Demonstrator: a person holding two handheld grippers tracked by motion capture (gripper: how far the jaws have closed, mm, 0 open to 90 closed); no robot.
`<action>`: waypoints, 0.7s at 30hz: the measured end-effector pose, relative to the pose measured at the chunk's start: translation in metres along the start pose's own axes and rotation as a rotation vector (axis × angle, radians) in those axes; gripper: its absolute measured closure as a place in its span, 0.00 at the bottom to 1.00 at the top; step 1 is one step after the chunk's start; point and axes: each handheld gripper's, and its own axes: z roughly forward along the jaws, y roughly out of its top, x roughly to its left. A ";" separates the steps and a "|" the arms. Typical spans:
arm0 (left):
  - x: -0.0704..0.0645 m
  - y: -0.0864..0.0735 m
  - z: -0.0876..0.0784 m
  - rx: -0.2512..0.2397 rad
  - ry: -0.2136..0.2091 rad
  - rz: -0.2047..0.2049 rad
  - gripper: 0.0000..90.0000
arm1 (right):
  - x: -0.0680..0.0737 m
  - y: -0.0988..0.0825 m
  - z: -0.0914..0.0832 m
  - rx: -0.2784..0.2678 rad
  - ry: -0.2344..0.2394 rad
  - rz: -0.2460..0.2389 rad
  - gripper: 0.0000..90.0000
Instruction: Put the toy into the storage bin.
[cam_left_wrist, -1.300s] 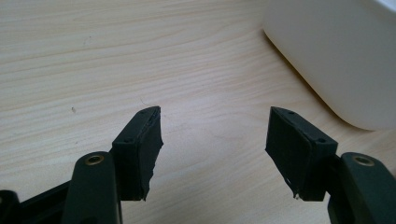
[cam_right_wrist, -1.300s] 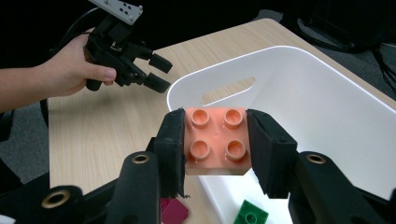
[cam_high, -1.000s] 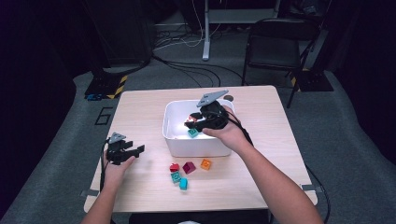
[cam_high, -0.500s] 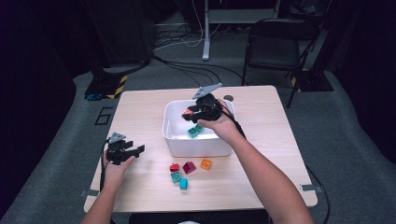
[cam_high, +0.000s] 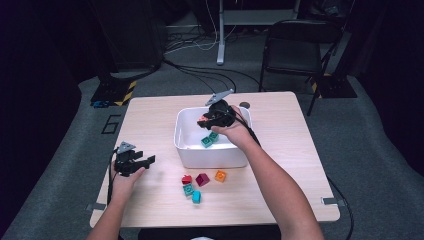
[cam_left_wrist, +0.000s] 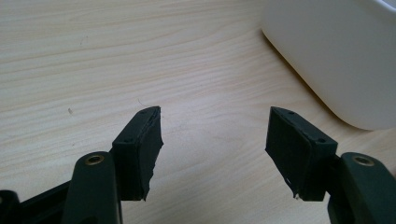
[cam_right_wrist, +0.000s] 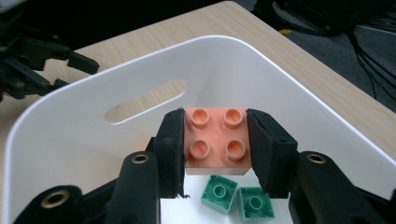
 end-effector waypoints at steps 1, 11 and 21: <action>0.000 0.000 0.000 0.000 0.000 0.000 0.40 | -0.002 -0.001 0.002 0.010 -0.002 -0.005 0.64; -0.001 0.000 0.001 0.003 -0.001 0.005 0.40 | -0.011 -0.006 0.016 0.053 0.004 0.026 0.64; 0.000 0.000 0.000 -0.001 -0.001 0.002 0.40 | -0.010 -0.006 0.014 0.074 0.006 0.050 0.58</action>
